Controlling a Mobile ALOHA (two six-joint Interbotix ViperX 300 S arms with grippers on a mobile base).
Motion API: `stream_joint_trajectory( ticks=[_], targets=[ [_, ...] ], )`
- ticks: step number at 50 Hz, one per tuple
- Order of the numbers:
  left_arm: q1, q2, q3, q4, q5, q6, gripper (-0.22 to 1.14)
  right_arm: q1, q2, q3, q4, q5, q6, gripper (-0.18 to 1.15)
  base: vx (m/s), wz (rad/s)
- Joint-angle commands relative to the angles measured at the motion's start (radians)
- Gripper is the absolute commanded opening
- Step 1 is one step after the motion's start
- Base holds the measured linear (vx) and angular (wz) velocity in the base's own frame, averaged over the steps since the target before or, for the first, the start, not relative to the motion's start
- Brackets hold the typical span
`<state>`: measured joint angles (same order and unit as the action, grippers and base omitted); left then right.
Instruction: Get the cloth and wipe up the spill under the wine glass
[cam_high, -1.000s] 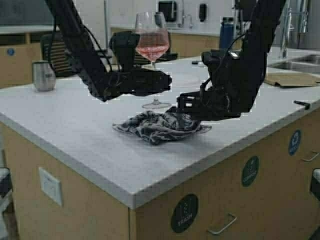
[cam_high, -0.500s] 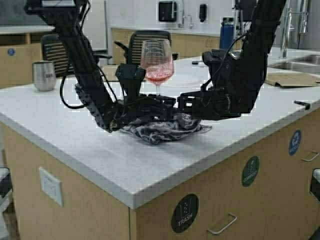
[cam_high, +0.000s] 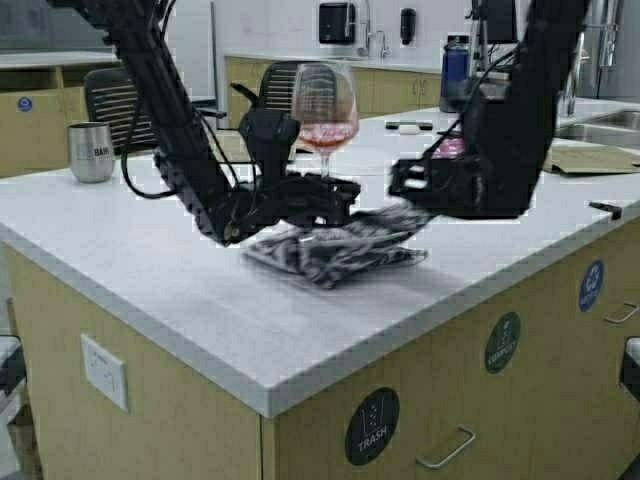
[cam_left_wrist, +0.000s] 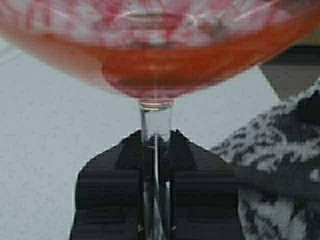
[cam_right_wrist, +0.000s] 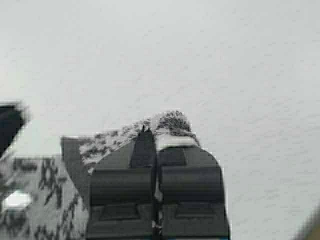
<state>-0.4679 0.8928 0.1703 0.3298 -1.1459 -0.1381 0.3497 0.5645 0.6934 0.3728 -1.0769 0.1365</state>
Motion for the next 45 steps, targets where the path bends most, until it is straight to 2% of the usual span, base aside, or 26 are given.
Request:
stream_joint_trajectory(
  ticks=[1,10,30,38,45],
  targets=[
    [-0.005,-0.052,-0.032,-0.002,-0.005,0.002,0.19,-0.092,-0.1,0.035,0.101,-0.083,0.011,0.06,0.0,0.0],
    [-0.008,-0.014,-0.067,-0.002,-0.005,-0.002,0.19,-0.155,-0.149,0.066,0.129,-0.149,0.025,0.06,0.0,0.0],
    [-0.006,0.08,-0.12,-0.005,-0.005,0.0,0.21,-0.156,-0.153,0.072,0.092,-0.156,0.023,0.06,0.0,0.0],
    [-0.006,0.095,-0.123,-0.005,-0.005,0.003,0.25,-0.156,-0.149,0.071,0.066,-0.156,0.023,0.06,0.0,0.0],
    [-0.008,0.104,-0.123,-0.015,-0.005,0.005,0.34,-0.156,-0.144,0.072,0.035,-0.156,0.025,0.06,0.0,0.0]
  ],
)
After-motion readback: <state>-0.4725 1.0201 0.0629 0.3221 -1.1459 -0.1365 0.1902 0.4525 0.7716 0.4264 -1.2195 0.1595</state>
